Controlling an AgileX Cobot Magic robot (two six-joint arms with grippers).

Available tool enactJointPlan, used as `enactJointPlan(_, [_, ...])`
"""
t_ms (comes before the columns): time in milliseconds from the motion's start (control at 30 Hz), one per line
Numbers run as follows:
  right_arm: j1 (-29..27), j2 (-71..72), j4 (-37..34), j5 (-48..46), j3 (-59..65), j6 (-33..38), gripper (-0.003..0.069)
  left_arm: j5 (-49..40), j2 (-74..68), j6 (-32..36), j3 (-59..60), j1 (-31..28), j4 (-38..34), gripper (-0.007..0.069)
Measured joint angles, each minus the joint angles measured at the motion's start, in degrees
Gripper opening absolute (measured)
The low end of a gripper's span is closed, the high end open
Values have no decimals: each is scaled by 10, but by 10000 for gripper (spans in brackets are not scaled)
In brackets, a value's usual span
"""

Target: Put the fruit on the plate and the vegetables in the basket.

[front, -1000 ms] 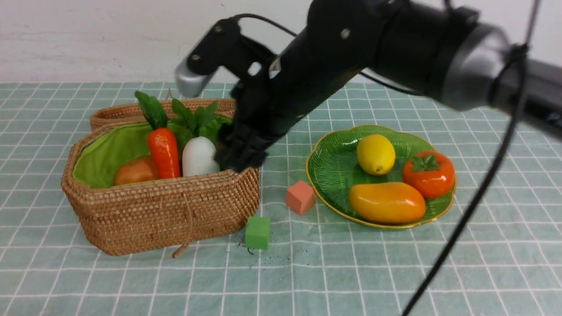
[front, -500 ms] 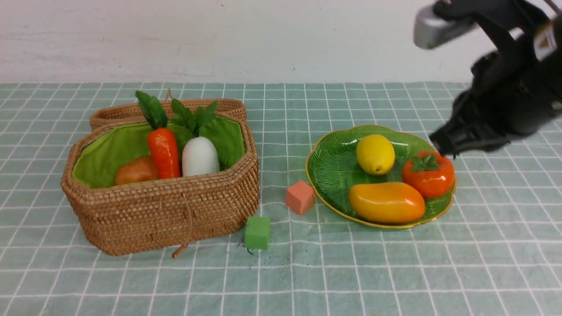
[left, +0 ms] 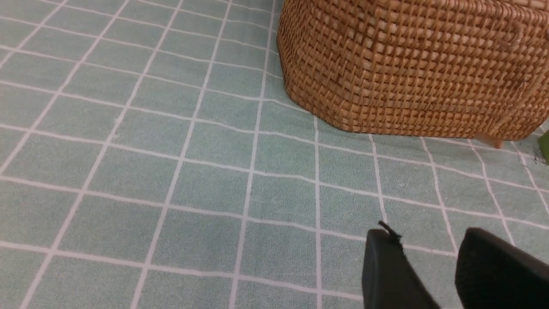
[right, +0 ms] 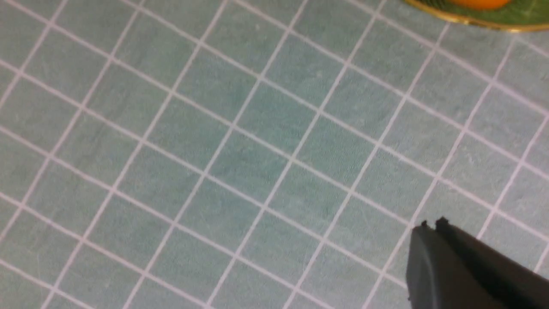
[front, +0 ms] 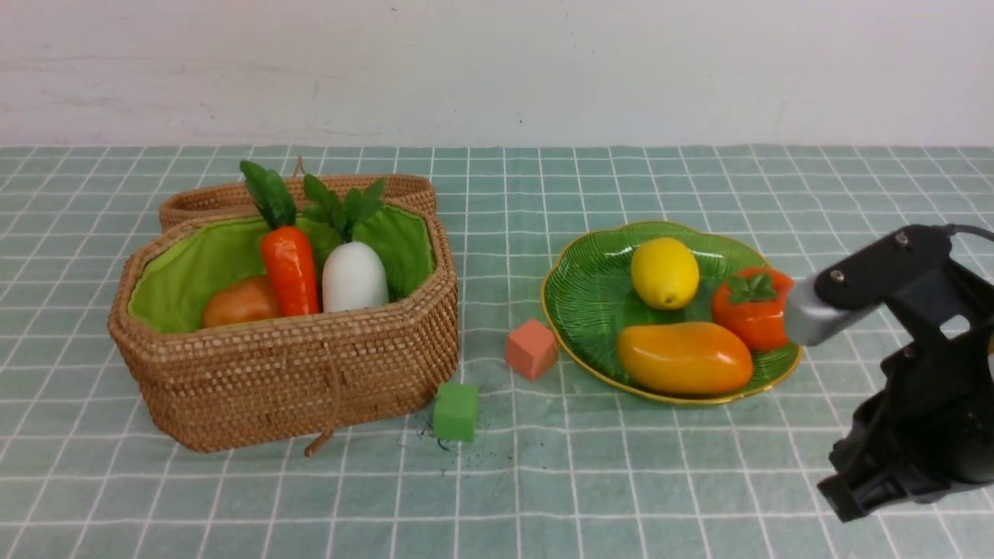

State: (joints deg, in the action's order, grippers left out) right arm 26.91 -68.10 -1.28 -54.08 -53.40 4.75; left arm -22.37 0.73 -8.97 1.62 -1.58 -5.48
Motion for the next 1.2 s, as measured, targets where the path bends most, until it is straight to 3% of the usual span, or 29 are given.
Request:
enactJointPlan(200, [-3,5,8,11,3,0,-6,0,0,0,0,0,0,238])
enactJointPlan(367, [-38,64,13,64,26,0,-1,0,0,0,0,0,0,238])
enactJointPlan(533, [-124,226,13,188,109,-2,1,0,0,0,0,0,0,238])
enactJointPlan(567, [-164,306,13,251,162,-5,3,0,0,0,0,0,0,238])
enactJointPlan(700, [-232,484,13,323,291,-30,5,0,0,0,0,0,0,238])
enactJointPlan(900, [-289,672,10,331,449,-70,10,0,0,0,0,0,0,238])
enactJointPlan(1200, [-291,687,9,320,543,-70,18,0,0,0,0,0,0,238])
